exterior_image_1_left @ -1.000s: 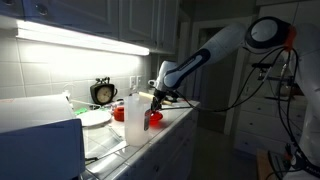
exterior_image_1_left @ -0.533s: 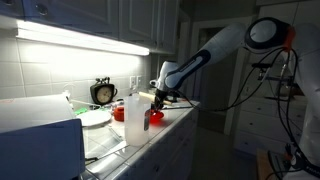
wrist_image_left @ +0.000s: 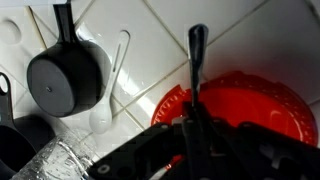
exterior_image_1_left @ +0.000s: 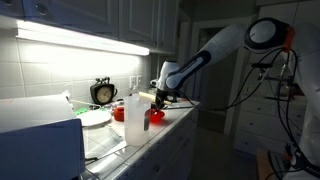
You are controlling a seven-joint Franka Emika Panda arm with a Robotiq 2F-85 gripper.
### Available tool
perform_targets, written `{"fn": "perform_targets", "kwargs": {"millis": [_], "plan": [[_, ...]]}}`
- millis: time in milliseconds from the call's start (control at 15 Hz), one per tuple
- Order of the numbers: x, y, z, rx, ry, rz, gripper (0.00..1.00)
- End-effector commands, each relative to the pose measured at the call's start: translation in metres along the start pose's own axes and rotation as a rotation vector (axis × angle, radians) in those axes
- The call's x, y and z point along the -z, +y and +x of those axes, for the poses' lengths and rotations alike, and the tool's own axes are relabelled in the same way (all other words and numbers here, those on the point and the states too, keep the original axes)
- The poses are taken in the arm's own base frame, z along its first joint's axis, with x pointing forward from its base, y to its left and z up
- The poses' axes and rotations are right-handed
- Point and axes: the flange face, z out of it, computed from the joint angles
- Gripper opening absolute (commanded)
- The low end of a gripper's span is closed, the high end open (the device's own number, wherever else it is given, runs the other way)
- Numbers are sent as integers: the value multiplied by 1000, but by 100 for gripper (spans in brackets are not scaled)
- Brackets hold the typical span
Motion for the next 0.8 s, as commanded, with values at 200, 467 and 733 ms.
{"fn": "perform_targets", "kwargs": {"millis": [200, 467, 733], "plan": [[2, -6, 22, 67, -25, -32, 2], [-2, -10, 28, 126, -53, -46, 2], [-6, -8, 24, 170, -92, -65, 2]]}}
